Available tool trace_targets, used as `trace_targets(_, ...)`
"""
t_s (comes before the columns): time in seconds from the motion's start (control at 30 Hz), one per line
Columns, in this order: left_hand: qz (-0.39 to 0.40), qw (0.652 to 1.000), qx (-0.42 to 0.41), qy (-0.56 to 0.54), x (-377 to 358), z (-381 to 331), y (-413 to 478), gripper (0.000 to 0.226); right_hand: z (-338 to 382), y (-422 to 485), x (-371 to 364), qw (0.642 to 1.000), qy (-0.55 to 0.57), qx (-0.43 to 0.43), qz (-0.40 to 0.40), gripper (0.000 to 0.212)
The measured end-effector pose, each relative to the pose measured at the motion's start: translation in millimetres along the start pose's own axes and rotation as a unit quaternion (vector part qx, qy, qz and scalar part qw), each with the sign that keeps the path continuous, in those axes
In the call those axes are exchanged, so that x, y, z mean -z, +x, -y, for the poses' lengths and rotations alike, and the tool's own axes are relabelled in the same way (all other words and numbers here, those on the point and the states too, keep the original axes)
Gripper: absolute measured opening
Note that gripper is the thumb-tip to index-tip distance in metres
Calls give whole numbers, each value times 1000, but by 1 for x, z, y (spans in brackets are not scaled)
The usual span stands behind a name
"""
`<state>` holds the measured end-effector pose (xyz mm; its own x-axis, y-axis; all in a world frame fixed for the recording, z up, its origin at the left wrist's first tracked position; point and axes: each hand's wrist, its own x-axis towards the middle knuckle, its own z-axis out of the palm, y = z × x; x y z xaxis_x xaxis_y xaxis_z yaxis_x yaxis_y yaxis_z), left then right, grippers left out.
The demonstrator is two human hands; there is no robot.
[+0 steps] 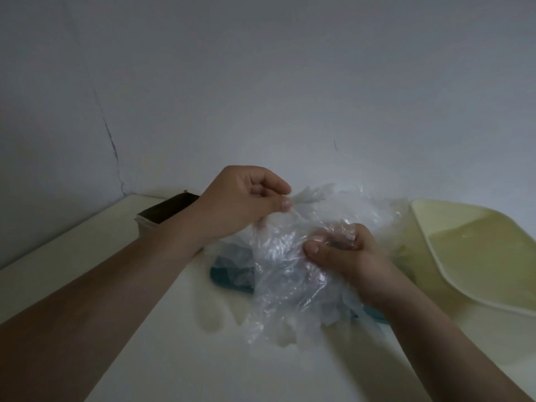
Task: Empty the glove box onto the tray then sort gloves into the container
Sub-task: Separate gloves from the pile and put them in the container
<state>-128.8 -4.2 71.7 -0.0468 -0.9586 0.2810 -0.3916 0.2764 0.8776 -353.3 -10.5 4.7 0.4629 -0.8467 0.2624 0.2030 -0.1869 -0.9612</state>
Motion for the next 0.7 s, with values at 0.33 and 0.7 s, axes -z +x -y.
trace_targets(0.33, 17, 945, 238, -222, 6, 34, -21, 65, 6, 1, -3, 997, 37, -11, -71, 14)
trace_targets(0.7, 43, 951, 174, -253, -30, 12, -18, 7, 33, 0, 8, 986, 0, -60, -157, 19)
